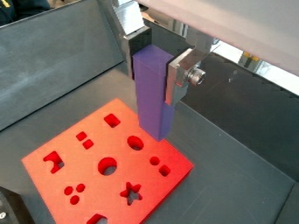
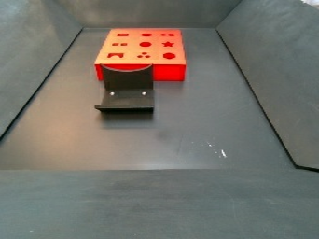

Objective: Insert the rectangle object.

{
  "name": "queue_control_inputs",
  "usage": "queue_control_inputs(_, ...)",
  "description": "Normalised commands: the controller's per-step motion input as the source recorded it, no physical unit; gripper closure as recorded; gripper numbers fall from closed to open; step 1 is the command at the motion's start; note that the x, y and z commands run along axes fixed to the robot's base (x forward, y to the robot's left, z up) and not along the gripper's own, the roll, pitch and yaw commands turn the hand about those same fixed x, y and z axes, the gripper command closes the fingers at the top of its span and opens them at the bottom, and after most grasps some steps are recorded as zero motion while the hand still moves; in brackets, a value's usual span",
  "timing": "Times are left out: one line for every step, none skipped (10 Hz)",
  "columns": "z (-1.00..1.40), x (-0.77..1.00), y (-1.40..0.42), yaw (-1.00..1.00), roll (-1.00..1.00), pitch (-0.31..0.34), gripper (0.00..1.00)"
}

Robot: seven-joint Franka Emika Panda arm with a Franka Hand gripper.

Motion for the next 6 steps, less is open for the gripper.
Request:
queue_control_inputs(-0.28,0.6,-0.34,0.0,0.22,0.059,1.0)
queue_control_inputs(-0.36,1.0,-0.27,0.06,0.12,0.05,1.0)
queue_control_inputs(-0.45,1.0,-0.11,0.0,-0.05,-0.054,1.0)
queue_control_inputs(-0.47,1.0,-0.09,0.0,-0.06,-0.06,1.0)
queue_control_inputs(-0.54,1.0,-0.03,0.0,-0.04,-0.049,1.0)
queue_control_inputs(-0.69,0.93,-0.19,0.0,0.0,0.0,1.0)
